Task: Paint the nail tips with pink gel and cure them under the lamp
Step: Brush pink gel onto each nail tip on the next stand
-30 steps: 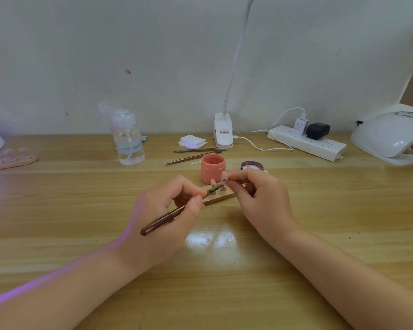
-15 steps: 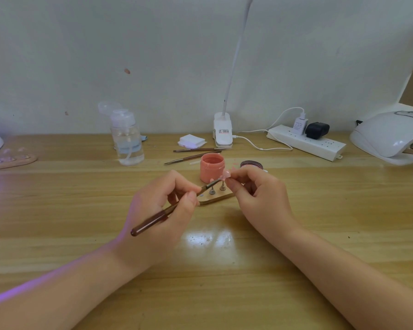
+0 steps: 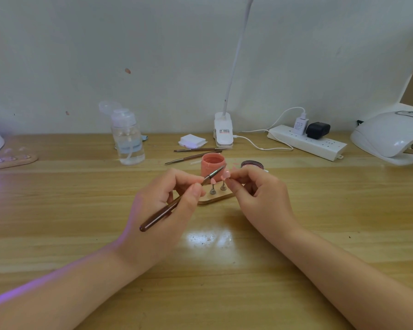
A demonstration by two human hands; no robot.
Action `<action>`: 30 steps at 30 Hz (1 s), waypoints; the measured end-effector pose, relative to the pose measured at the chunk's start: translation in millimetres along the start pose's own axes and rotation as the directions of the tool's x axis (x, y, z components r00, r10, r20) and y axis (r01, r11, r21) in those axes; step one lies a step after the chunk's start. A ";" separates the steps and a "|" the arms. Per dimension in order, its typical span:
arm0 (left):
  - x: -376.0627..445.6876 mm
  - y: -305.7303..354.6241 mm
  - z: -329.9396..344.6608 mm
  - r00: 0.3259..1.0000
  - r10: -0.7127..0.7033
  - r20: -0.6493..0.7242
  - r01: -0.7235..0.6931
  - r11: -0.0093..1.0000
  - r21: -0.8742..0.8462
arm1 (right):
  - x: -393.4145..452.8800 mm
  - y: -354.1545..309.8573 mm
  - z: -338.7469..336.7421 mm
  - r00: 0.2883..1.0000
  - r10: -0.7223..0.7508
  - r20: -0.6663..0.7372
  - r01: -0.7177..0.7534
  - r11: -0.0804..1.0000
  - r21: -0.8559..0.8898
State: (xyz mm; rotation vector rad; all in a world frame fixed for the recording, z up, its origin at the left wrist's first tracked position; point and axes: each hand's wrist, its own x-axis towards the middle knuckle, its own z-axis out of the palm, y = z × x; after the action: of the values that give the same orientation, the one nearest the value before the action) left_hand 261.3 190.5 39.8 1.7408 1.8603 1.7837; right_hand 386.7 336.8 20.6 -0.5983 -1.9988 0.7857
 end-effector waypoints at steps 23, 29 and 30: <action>31.9 1.6 -5.4 0.972 -0.212 -0.104 0.216 0.976 0.032 | 1.3 0.9 2.3 1.000 0.026 -0.009 -0.025 0.997 0.072; 100.2 10.8 -5.6 0.962 -0.257 -0.087 0.271 0.930 0.247 | 1.6 0.7 1.7 1.000 0.015 -0.006 -0.014 0.998 0.066; 112.0 11.6 -4.1 0.961 -0.266 -0.070 0.275 0.922 0.273 | 1.6 0.6 2.2 1.000 0.015 -0.005 -0.015 0.997 0.071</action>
State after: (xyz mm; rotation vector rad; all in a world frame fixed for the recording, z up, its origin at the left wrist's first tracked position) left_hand 224.4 261.5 119.1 1.4375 2.3312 1.5150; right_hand 384.1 337.6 20.1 -0.5747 -1.9548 0.8590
